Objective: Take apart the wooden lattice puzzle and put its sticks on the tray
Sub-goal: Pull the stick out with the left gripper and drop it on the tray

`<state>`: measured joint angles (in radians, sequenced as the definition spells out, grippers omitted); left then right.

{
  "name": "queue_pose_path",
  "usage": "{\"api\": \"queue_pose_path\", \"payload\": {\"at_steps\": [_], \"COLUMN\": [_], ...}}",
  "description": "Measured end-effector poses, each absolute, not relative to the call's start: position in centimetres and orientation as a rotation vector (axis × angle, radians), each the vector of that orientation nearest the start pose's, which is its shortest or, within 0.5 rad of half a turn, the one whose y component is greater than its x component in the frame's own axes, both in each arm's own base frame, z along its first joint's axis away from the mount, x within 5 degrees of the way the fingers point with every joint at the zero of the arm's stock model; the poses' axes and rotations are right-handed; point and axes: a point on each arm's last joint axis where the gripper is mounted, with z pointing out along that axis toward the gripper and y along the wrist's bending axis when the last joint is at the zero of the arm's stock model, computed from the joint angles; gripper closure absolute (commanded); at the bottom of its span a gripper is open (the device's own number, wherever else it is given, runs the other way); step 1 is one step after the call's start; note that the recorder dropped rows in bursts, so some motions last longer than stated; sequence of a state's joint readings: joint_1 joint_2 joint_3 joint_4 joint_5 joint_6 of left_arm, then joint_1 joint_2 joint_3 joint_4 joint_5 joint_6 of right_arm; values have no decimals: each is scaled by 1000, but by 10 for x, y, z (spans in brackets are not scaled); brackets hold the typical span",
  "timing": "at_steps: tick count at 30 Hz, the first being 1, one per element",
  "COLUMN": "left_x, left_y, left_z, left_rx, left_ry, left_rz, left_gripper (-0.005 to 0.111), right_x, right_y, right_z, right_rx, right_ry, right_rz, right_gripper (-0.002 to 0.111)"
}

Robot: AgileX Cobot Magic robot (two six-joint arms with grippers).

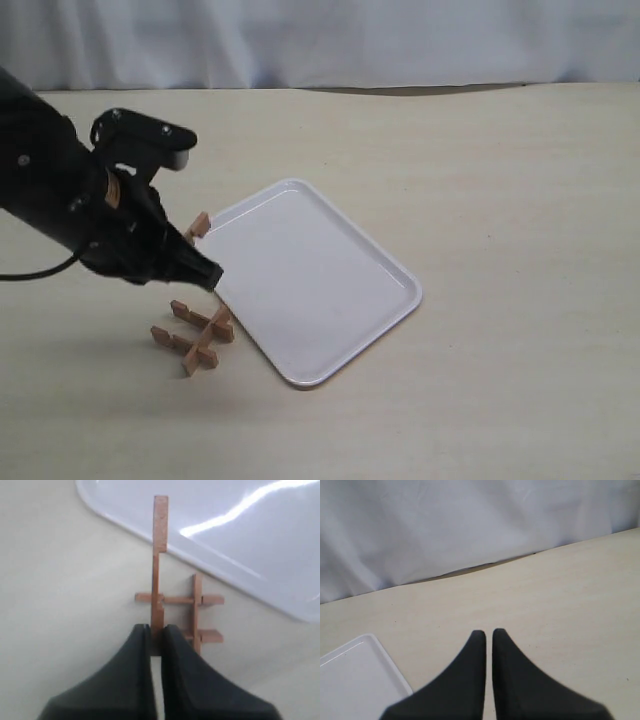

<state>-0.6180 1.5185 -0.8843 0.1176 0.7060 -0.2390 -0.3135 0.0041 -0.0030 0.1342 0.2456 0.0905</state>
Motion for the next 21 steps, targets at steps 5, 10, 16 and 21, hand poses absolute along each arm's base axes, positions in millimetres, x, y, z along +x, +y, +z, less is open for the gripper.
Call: {"api": "queue_pose_path", "payload": {"at_steps": [5, 10, 16, 21], "left_x": [245, 271, 303, 324], "left_y": [-168, -188, -223, -248], "left_z": [226, 210, 169, 162], "left_rx": [600, 564, 639, 732], "left_ry": [2562, 2524, 2725, 2818], "left_rz": [-184, -240, -299, -522], "left_gripper": [107, 107, 107, 107], "right_x": [54, 54, 54, 54], "right_y": [-14, -14, -14, -14], "right_z": [192, 192, 192, 192], "right_rx": [433, 433, 433, 433], "right_ry": [1673, 1673, 1673, 1673], "right_rz": [-40, -40, -40, -40], "right_gripper": [104, 104, 104, 104]}}
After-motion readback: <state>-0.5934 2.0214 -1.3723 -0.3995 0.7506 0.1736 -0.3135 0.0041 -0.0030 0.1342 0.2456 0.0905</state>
